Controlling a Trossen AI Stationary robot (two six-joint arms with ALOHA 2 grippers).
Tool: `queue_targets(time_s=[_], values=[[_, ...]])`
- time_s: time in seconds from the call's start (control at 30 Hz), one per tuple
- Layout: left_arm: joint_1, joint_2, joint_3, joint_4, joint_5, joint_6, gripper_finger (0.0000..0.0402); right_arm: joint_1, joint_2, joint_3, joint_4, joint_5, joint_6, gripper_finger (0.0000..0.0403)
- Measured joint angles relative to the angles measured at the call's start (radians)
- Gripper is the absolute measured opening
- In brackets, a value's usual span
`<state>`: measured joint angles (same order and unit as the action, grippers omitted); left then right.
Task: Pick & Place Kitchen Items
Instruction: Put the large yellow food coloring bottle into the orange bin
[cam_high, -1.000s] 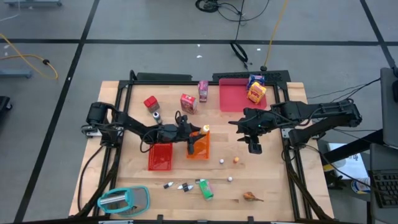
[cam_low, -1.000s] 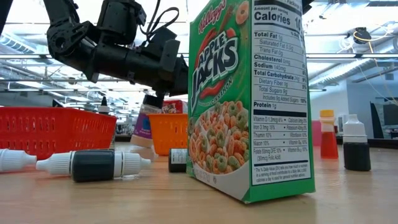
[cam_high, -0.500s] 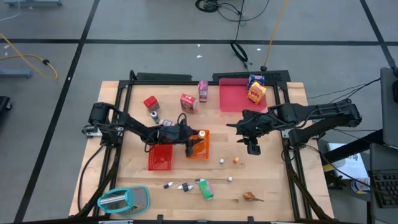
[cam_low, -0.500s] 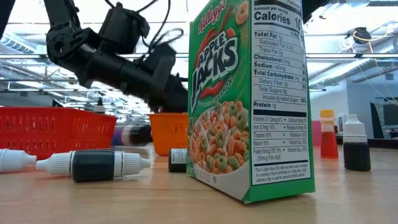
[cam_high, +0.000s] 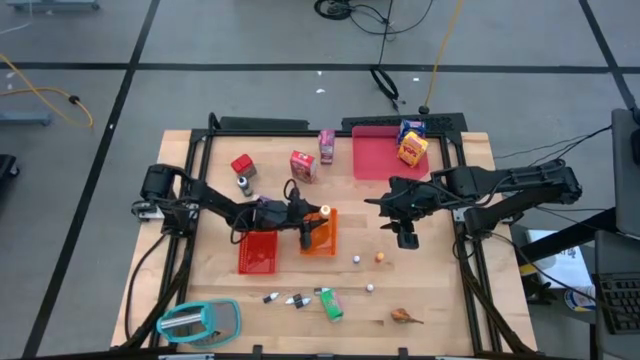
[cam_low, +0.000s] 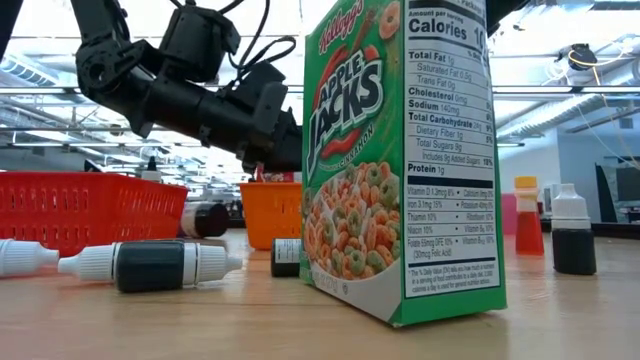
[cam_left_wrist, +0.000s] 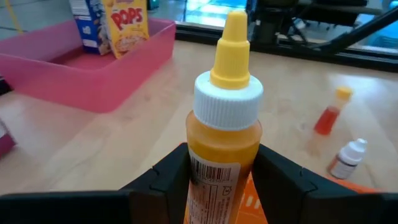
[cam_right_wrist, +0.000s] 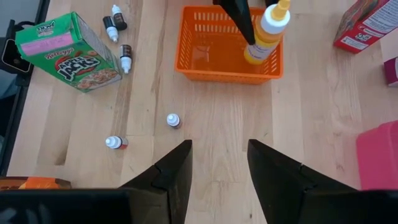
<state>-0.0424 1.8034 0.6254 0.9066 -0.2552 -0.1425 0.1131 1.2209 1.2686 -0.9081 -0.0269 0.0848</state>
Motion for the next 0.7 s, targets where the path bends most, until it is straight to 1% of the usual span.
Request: queue_targets(time_s=[0.13,0.37,0.7], values=[[0.010,0.000,0.001,-0.004,-0.008,-0.020,0.0159,0.000,0.000,0.000,0.000,0.000,-0.001,0.0146],[0.035,0.000,0.001,-0.079,-0.008,-0.055,0.0159,0.000,0.000,0.000,0.000,0.000,-0.003,0.0144],[0.020,-0.002,0.001,-0.065,-0.008,-0.028,0.0163,0.000,0.000,0.000,0.007,0.000,-0.004,0.0142]])
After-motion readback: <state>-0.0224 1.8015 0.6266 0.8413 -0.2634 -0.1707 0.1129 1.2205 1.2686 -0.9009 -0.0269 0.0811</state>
